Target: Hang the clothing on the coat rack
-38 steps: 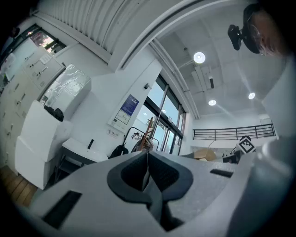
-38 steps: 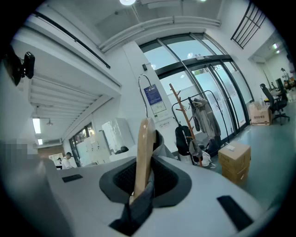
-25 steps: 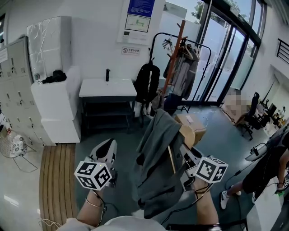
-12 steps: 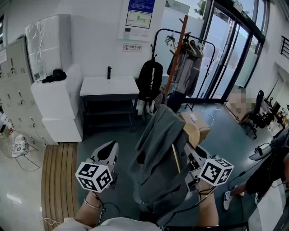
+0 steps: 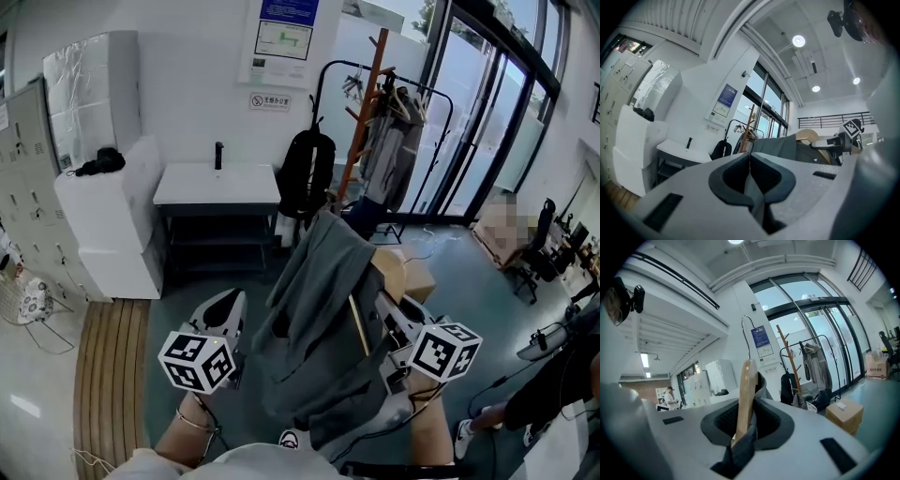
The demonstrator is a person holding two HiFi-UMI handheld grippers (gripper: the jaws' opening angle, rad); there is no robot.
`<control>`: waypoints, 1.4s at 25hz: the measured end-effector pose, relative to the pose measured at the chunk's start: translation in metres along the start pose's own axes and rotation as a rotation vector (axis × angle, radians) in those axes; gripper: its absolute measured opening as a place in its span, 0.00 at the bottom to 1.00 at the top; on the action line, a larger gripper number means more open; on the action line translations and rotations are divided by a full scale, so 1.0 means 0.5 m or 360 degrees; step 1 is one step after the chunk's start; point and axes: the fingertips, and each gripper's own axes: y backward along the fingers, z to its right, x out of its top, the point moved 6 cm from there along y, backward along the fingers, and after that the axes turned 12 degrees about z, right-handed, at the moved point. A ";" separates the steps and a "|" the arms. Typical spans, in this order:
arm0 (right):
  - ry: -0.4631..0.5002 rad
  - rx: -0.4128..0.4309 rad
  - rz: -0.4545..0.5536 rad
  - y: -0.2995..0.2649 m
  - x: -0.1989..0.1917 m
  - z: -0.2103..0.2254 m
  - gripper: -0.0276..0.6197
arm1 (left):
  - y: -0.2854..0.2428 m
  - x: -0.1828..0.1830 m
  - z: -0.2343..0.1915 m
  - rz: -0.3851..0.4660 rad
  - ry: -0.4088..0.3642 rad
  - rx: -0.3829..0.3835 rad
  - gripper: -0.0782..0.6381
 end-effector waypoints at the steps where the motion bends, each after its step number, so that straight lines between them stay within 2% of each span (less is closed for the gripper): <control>1: -0.0012 -0.0003 -0.0003 -0.008 0.002 0.020 0.16 | -0.016 -0.004 0.007 0.0002 -0.0008 0.0004 0.13; 7: -0.0116 -0.0013 -0.0018 -0.049 0.012 0.121 0.16 | -0.090 -0.024 0.031 0.0004 -0.0044 0.0059 0.13; 16: -0.0160 -0.0009 -0.0031 -0.096 0.041 0.229 0.16 | -0.182 -0.053 0.043 0.0031 -0.0032 0.0152 0.13; 23: -0.0118 0.0033 -0.0080 -0.132 0.058 0.311 0.16 | -0.269 -0.085 0.056 0.0060 -0.0025 0.0192 0.13; 31: -0.0027 0.0062 -0.0099 -0.158 0.059 0.397 0.16 | -0.349 -0.127 0.064 -0.0013 -0.0068 0.0201 0.13; 35: 0.0073 0.0119 -0.0127 -0.181 0.055 0.426 0.16 | -0.387 -0.133 0.058 -0.0034 -0.0101 0.0183 0.13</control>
